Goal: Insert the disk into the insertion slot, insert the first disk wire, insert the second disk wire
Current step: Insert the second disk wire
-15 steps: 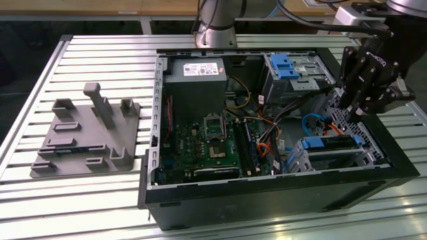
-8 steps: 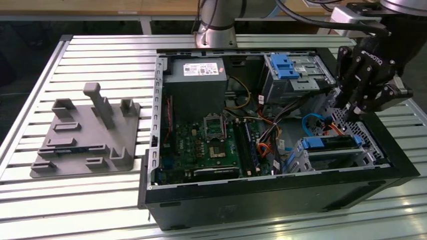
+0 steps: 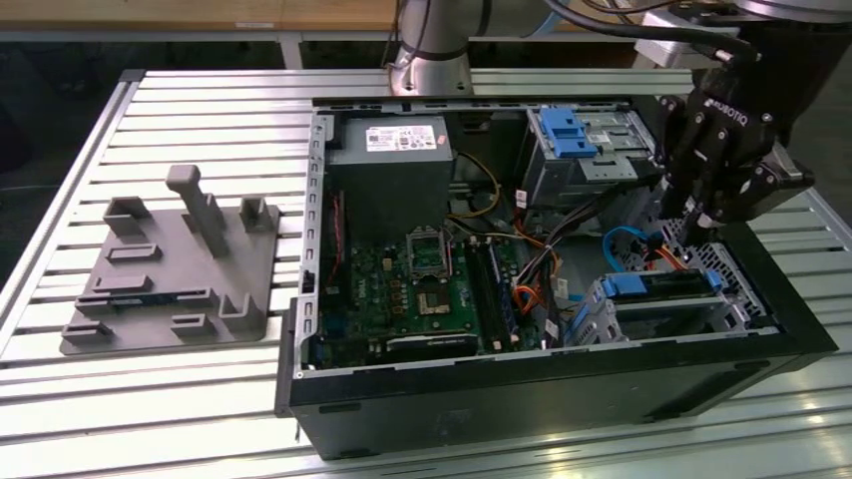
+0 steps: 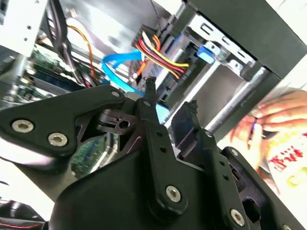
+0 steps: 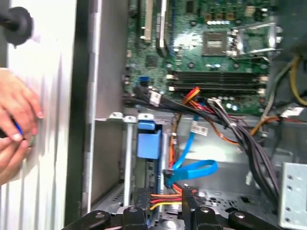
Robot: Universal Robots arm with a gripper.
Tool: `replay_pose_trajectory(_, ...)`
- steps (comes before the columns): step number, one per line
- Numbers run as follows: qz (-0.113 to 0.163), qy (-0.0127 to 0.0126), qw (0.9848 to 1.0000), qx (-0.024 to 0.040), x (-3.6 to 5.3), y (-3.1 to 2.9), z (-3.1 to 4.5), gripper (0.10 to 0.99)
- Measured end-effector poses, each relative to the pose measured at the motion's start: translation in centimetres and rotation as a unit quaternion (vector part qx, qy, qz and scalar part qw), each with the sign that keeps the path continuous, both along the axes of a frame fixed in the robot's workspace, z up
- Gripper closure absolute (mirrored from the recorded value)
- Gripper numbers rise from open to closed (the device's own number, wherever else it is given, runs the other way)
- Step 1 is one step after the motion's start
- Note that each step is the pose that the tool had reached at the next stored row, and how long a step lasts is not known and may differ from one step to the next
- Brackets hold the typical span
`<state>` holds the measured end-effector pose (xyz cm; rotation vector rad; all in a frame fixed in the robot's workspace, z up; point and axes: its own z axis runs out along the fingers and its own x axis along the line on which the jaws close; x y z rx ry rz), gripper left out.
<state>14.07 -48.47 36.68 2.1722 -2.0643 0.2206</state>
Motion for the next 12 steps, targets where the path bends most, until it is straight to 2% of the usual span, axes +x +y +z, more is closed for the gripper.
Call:
replay_pose_trajectory(2, 0.006, 0.0002, 0.9999, -0.0084, -0.23, 0.05, -0.07, 0.671)
replay_pose_trajectory(8, 0.022, 0.0009, 0.9995, -0.0241, -0.96, 0.20, -0.38, 0.671)
replay_pose_trajectory(12, 0.032, 0.0044, 0.9989, -0.0342, -1.09, 0.21, -0.53, 0.671)
